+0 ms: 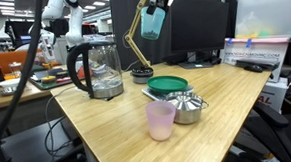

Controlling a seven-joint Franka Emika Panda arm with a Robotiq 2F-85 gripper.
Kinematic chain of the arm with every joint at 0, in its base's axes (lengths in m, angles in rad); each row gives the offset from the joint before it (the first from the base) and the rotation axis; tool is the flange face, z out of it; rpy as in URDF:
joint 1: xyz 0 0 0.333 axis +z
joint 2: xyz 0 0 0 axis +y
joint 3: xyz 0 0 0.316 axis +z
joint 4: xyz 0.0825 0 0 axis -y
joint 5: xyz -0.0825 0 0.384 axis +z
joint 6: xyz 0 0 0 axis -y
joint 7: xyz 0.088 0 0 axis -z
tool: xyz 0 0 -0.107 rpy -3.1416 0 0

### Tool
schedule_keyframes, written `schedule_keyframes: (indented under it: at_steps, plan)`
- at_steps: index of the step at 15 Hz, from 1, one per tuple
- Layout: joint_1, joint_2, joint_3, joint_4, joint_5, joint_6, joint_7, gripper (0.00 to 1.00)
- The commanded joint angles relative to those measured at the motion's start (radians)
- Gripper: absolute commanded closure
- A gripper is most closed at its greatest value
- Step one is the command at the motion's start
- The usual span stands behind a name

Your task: Pour the things in the blue cup onto the plate

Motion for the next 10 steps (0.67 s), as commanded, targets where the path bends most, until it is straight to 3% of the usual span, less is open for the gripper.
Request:
schedule_keyframes:
  at_steps: [1, 3, 4, 10]
  plan:
    - [-0.023, 0.02, 0.026, 0.067, 0.022, -0.03, 0.184, 0.46]
    - [-0.023, 0.021, 0.041, 0.069, 0.017, -0.054, 0.207, 0.46]
    - [-0.016, 0.033, 0.037, 0.085, -0.011, -0.036, 0.167, 0.21]
    - [-0.016, 0.034, 0.041, 0.085, -0.01, -0.049, 0.183, 0.21]
